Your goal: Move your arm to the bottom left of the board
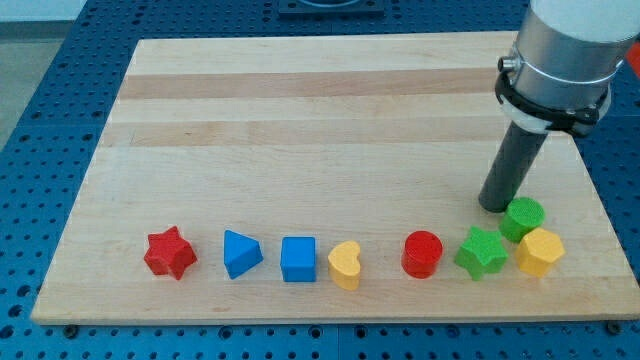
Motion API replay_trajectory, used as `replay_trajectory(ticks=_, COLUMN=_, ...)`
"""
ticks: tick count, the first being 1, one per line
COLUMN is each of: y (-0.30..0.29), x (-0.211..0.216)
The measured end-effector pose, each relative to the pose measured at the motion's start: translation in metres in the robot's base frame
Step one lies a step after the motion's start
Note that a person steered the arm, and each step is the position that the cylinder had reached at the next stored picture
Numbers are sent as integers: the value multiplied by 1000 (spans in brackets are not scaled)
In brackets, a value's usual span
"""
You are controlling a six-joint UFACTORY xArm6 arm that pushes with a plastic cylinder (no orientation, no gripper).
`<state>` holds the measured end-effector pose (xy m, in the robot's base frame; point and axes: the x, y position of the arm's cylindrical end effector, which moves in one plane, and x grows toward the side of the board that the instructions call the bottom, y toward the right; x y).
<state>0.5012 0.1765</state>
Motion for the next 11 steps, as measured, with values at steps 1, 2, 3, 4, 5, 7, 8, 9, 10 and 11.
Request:
replay_trajectory(ticks=1, y=-6, x=-7)
replay_trajectory(ticks=2, y=-44, x=-20)
replay_trajectory(ticks=3, y=-131, x=-25)
replay_trajectory(ticks=4, y=-243, x=-28)
replay_trajectory(ticks=5, y=-349, x=-28)
replay_trajectory(ticks=7, y=-392, x=-28)
replay_trajectory(ticks=8, y=-418, x=-27)
replay_trajectory(ticks=9, y=-469, x=-14)
replay_trajectory(ticks=10, y=-480, x=-9)
replay_trajectory(ticks=11, y=-481, x=-9)
